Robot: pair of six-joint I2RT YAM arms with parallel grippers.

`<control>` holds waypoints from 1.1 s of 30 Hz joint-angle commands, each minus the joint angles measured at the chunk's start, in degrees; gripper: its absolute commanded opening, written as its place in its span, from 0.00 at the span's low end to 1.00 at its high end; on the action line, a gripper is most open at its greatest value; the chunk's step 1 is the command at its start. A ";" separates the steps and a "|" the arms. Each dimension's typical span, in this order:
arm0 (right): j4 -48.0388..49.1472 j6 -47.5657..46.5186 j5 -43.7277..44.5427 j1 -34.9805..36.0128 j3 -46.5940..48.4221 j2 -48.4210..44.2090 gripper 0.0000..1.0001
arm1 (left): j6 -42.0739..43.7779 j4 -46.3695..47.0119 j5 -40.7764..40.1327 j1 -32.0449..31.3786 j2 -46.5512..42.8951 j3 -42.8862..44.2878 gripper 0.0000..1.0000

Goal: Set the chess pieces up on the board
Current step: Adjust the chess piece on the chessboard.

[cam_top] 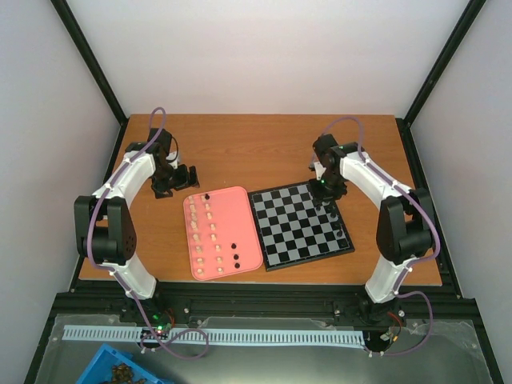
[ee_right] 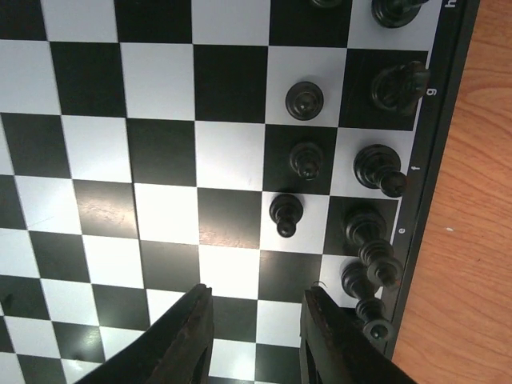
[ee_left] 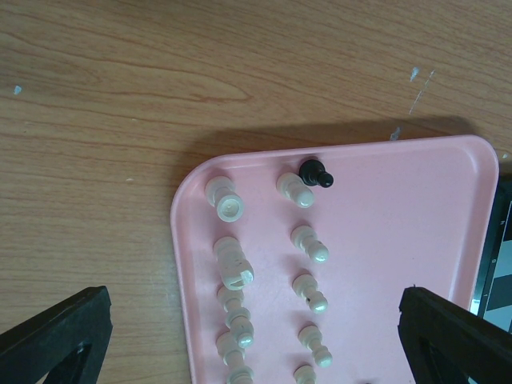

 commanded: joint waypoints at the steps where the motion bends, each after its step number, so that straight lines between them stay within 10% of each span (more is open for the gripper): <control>1: -0.10 1.12 -1.24 0.31 0.85 -1.63 0.30 | -0.28 -0.40 0.36 -0.32 0.26 2.28 1.00; 9: 1.59 2.04 -1.27 0.43 3.11 3.30 0.06 | -0.20 -0.40 0.09 -0.35 -0.09 1.83 1.00; 33: 3.05 0.61 1.67 0.44 0.01 6.33 0.06 | -0.11 -0.15 0.29 -0.30 0.22 1.49 1.00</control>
